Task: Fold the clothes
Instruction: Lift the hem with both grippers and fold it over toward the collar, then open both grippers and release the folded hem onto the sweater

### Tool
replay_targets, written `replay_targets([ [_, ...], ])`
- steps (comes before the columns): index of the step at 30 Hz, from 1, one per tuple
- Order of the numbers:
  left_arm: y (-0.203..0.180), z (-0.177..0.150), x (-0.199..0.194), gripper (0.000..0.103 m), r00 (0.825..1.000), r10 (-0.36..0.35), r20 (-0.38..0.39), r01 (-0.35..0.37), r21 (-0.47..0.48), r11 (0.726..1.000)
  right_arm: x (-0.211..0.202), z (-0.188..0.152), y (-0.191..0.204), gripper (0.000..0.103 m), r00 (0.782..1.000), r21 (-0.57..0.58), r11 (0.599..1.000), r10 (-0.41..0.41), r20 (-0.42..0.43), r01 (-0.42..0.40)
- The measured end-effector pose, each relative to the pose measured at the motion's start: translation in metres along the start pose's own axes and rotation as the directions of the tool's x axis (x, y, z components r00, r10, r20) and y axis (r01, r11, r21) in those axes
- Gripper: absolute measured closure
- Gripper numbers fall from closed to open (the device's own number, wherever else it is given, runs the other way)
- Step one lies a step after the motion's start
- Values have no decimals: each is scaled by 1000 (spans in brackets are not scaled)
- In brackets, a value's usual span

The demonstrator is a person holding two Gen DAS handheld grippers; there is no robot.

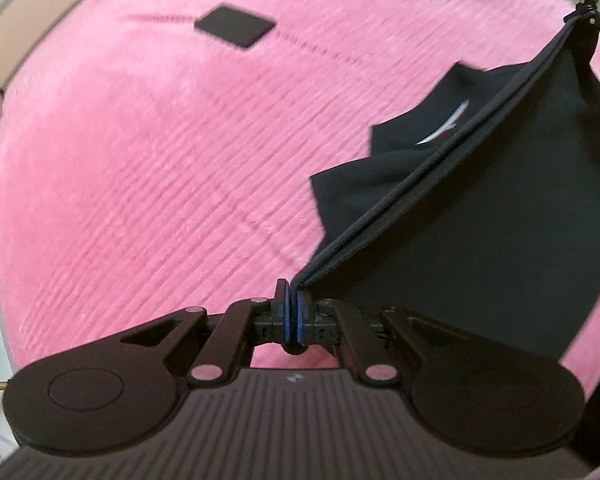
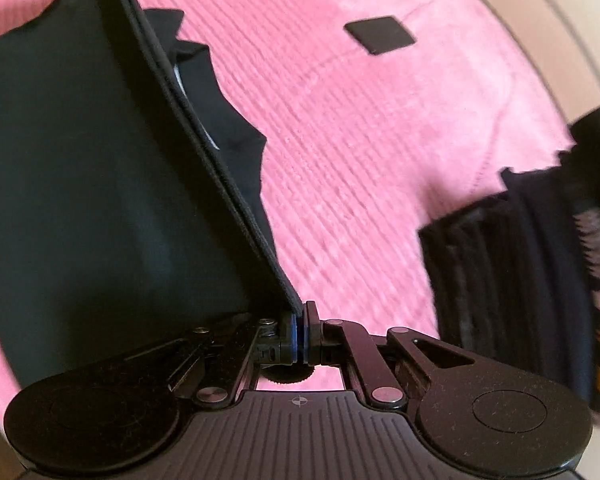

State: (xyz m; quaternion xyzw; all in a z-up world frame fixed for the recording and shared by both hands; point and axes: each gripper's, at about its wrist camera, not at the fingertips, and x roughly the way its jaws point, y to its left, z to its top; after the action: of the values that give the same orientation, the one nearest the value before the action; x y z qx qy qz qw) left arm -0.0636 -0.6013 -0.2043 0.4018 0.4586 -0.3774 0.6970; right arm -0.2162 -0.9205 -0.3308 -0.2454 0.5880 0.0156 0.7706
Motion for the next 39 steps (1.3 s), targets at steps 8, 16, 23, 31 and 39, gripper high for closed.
replay_targets([
  [8,22,24,56,101,998,-5,-70,4,-7,1000,68,18,-31,102,995,17,996,91,-32,-90],
  [16,26,31,101,99,994,-19,-108,19,1,1000,110,19,-41,102,991,70,991,122,-61,-117],
  [23,50,19,98,81,984,122,-133,-133,-77,988,111,11,-58,30,999,251,968,13,-46,-1],
  [31,13,-4,50,82,1000,12,-27,-17,-167,986,41,-11,-47,31,976,660,724,90,199,-201],
  [39,-74,-39,55,81,987,-131,-91,127,-49,991,54,-46,7,31,900,775,466,298,317,-427],
])
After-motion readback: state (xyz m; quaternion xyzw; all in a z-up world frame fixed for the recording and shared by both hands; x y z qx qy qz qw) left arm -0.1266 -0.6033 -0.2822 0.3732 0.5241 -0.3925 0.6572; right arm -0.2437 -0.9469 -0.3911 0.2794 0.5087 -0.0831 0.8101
